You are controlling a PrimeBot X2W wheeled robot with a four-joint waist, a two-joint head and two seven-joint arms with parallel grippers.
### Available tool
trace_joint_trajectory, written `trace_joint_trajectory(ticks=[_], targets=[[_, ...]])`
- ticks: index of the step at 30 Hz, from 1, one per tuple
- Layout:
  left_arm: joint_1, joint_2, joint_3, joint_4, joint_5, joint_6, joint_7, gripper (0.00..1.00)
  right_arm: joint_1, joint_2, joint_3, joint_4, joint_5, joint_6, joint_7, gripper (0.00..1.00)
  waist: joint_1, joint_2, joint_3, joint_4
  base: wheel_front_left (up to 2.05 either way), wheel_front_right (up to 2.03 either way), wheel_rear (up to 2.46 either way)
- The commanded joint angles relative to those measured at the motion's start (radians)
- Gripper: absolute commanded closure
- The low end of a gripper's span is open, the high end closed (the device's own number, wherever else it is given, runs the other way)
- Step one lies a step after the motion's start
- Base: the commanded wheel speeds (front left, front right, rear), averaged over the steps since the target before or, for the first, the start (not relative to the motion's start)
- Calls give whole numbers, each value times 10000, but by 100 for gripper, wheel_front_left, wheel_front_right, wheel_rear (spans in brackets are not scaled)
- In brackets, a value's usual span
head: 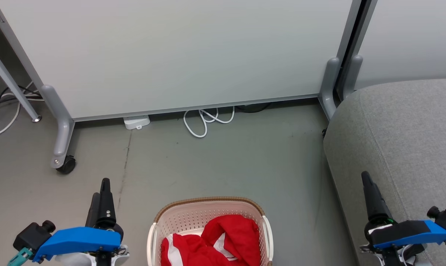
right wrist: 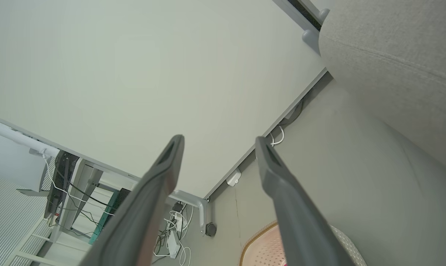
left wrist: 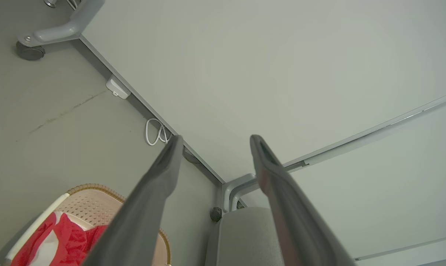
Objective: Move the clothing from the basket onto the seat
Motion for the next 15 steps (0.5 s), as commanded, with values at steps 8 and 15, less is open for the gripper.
trace_joint_trajectory(ticks=[8,15], targets=[[-128,239,-384,-214,2226,99,-362,0,-337,-52,217,-254,-2017,19,-383,0,0,-1,27,33,0,0,0],[-162,343,-620,-71,3145,50,-563,0,-364,-55,316,-223,-2931,20,-581,0,0,-1,33,55,0,0,0]])
